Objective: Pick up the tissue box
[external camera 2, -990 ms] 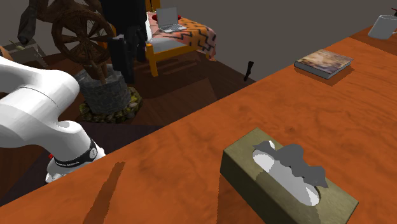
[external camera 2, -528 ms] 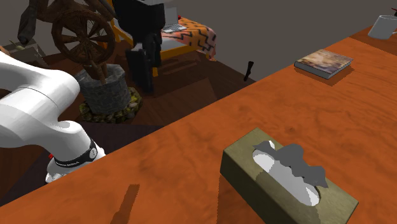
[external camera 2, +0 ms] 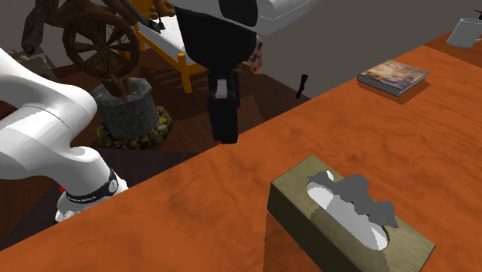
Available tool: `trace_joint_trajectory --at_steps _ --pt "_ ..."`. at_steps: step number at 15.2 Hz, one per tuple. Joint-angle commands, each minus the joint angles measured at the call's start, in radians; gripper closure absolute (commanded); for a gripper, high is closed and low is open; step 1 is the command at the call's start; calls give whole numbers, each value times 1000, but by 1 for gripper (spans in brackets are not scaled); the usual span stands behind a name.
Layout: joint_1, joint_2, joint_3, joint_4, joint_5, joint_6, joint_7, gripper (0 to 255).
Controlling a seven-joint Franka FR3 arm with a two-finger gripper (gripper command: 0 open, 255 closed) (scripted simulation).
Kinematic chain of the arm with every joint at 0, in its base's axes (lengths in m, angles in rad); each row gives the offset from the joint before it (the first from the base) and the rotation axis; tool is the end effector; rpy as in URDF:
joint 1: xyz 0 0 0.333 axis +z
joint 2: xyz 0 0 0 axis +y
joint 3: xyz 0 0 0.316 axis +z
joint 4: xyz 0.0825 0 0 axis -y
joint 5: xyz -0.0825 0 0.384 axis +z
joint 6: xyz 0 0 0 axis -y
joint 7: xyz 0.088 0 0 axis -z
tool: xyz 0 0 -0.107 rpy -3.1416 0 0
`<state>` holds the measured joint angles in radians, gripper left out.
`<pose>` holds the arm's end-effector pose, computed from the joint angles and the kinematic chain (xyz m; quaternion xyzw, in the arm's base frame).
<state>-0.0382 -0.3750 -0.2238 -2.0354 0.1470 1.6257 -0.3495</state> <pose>0.4226 -0.1129 0.5928 -0.9922 -0.0462 -0.0126 0.1151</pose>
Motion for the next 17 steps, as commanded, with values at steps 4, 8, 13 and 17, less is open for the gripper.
trace_joint_trajectory --at_steps 4,8,13,17 --pt "-2 183 -89 176 94 0 -134 0" --pt "-22 348 -151 351 201 -37 -239 0" --pt "-55 469 -176 460 286 -57 -312 0" --pt "-51 462 -174 400 284 -5 -329 0"
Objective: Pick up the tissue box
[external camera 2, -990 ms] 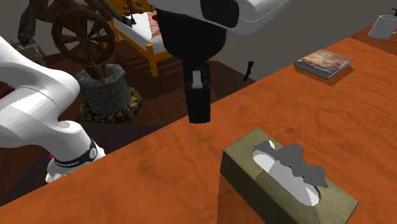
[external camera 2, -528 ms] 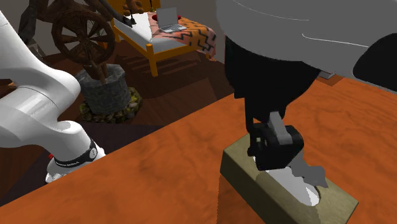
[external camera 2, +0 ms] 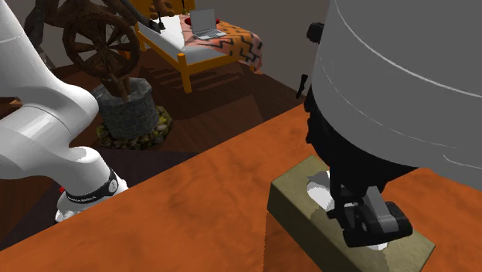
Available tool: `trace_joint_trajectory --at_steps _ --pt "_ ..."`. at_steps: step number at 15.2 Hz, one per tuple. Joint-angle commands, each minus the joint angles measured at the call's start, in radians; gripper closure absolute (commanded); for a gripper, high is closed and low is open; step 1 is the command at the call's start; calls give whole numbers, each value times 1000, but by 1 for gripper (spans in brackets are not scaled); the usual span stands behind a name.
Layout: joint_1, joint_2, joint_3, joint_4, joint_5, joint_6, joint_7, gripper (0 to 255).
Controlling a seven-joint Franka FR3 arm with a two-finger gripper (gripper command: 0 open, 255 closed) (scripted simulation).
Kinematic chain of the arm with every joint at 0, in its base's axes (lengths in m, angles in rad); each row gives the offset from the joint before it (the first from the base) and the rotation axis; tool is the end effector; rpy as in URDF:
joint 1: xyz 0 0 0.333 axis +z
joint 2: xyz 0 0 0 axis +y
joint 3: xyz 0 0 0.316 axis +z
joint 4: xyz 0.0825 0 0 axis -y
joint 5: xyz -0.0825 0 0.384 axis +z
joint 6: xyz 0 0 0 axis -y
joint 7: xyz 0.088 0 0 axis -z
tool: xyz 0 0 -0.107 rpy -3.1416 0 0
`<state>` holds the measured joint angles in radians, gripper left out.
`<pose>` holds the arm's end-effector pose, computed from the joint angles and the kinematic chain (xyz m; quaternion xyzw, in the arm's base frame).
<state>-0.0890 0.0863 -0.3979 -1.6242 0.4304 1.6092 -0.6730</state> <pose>0.5347 -0.2245 0.5652 -0.9767 -0.0727 -0.0691 0.1895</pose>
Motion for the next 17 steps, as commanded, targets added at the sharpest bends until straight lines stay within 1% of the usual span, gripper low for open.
trace_joint_trajectory --at_steps 1,3,4,13,17 --pt "1 0 1 -25 1 24 -10 0" --pt "1 -1 1 -34 1 31 -12 0" --pt "2 -1 1 -33 1 31 -11 255" --pt "1 -1 1 -33 1 31 -12 255" --pt "-2 4 -1 25 1 -20 5 255"
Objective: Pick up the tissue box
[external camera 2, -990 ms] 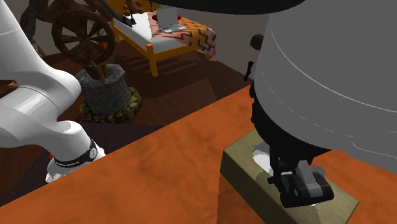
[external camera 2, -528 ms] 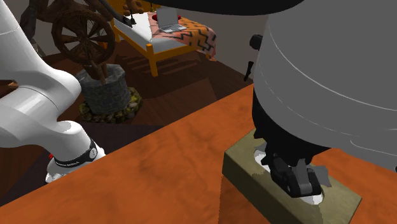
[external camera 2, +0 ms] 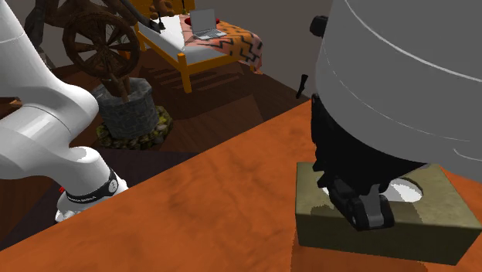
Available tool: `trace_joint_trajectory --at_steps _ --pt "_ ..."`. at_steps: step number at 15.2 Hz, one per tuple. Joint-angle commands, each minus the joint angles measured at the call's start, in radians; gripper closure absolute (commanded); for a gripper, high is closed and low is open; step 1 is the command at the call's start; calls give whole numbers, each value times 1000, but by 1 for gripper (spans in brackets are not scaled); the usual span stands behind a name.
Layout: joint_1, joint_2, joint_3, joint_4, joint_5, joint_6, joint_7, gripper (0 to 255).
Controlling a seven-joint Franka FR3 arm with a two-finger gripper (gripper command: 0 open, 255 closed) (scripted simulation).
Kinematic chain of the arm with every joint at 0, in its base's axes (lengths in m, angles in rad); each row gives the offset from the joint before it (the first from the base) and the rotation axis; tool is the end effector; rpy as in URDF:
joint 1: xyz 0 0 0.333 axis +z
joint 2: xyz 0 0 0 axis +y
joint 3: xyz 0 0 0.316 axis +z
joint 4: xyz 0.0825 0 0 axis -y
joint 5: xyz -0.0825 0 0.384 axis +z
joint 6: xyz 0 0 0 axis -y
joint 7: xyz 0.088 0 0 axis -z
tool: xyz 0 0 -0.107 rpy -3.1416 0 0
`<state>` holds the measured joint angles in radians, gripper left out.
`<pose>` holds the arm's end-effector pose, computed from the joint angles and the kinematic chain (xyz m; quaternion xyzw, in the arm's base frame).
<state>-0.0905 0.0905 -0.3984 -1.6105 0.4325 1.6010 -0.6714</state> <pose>0.5356 -0.2251 0.5689 -0.9767 -0.0728 -0.0700 0.1894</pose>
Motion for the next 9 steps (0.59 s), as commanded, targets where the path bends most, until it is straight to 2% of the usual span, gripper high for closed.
trace_joint_trajectory --at_steps 1,9 --pt "-2 2 -1 27 0 -25 8 255" --pt "-14 28 -7 164 11 -134 40 255"
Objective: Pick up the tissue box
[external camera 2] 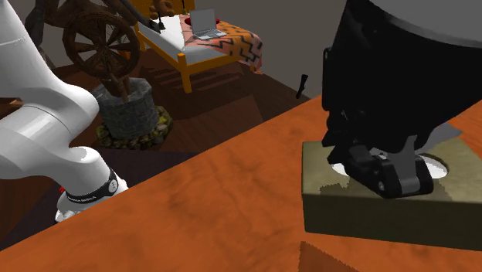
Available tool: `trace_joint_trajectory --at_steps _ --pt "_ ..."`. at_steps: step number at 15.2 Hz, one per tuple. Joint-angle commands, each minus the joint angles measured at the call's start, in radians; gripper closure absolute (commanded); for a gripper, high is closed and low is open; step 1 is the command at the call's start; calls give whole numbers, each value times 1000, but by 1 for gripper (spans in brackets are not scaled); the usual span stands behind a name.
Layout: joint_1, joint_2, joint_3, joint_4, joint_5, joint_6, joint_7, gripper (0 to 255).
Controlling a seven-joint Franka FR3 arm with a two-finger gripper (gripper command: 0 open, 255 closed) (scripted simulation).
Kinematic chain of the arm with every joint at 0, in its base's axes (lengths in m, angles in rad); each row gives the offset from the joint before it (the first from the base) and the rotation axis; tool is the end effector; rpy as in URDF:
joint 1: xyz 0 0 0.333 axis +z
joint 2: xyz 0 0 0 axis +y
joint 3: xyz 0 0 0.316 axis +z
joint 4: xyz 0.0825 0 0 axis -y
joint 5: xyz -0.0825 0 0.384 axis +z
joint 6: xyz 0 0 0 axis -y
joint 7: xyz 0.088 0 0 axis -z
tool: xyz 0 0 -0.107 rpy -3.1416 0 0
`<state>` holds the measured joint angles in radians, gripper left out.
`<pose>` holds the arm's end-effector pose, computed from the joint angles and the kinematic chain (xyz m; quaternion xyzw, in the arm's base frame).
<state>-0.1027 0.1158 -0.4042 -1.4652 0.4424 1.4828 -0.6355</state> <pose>0.5358 -0.2252 0.6147 -0.9767 -0.0727 -0.0696 0.1894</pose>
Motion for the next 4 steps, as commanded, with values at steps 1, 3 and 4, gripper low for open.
trace_joint_trajectory --at_steps 1,3,4 --pt "-4 7 -2 38 4 -30 8 255" --pt "-7 13 -3 60 7 -47 13 255" --pt "-7 13 -3 60 7 -47 13 255"
